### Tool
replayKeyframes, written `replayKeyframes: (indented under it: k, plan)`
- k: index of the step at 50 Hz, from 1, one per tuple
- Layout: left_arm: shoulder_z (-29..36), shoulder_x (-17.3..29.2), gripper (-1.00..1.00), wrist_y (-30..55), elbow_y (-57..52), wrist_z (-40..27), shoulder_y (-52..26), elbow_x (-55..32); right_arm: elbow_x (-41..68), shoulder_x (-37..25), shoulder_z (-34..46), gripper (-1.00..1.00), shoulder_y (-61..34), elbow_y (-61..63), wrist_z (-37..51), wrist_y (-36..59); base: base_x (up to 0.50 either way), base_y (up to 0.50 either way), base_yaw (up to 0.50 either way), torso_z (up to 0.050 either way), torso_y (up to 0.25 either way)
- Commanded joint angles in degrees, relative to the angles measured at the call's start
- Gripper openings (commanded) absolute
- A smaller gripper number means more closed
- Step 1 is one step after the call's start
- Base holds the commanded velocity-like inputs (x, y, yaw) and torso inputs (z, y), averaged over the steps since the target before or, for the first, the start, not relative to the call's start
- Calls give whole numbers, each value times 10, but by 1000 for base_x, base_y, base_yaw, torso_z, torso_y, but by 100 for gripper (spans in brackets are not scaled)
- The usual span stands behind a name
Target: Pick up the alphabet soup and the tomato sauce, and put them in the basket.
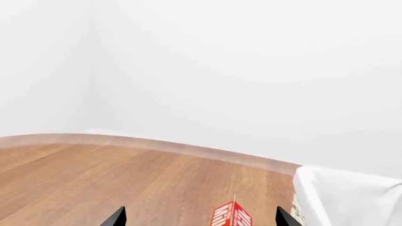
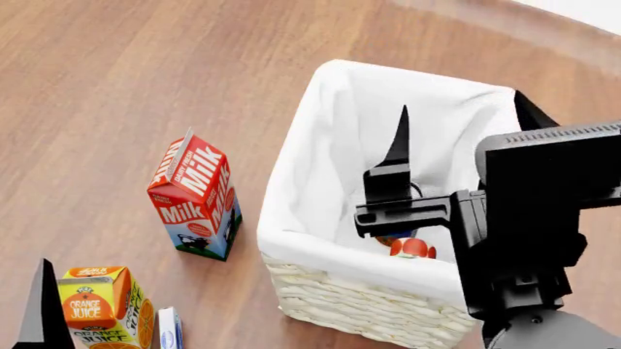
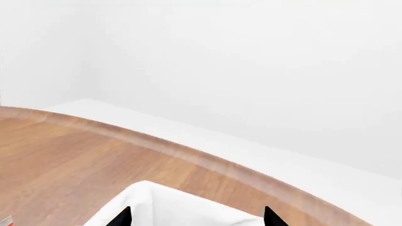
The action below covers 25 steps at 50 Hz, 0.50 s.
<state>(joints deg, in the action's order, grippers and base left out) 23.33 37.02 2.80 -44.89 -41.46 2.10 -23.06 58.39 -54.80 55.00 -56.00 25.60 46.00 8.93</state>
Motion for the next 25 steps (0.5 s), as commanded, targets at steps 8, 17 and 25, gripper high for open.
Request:
replayKeyframes:
  k: [8, 17, 25]
  plan:
    - [-7, -14, 100, -9, 9, 21, -4, 3, -109, -14, -17, 100, 121, 71, 58, -124, 0, 0, 0, 0, 0]
    - [-1, -16, 100, -6, 8, 21, -6, 7, -166, -20, -11, 100, 194, 90, 89, -195, 0, 0, 0, 0, 0]
    - [2, -18, 100, -8, 13, 23, -7, 10, -201, -22, -9, 100, 241, 102, 109, -242, 0, 0, 0, 0, 0]
